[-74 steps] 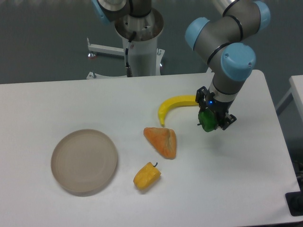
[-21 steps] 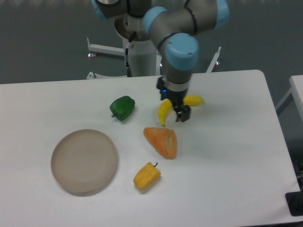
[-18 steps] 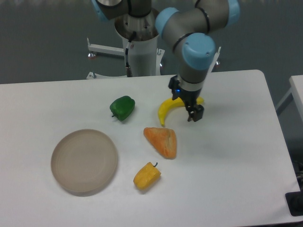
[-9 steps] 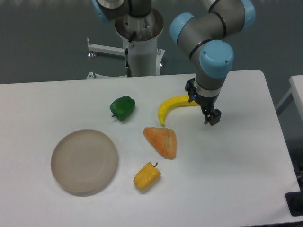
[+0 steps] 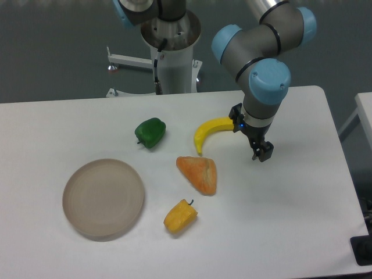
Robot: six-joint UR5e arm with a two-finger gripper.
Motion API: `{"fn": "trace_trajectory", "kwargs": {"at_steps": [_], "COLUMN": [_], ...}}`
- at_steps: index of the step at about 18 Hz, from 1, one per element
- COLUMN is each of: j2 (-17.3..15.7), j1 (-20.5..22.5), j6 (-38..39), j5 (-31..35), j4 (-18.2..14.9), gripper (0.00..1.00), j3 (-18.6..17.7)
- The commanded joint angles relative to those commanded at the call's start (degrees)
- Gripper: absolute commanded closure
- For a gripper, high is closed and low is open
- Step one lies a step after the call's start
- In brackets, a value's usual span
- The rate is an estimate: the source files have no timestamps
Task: Place the green pepper on the table
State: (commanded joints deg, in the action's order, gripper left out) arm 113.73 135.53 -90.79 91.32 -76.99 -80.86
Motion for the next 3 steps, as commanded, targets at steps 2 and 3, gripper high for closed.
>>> {"fn": "trace_trajectory", "kwargs": {"at_steps": [2, 3], "j2": [0.0, 0.0], "j1": [0.0, 0.0], "j6": [0.0, 0.0], "j5": [-0.1, -0.3], "j4": [0.0, 0.0], "gripper": [0.0, 0.0], "j3": [0.0, 0.0]}}
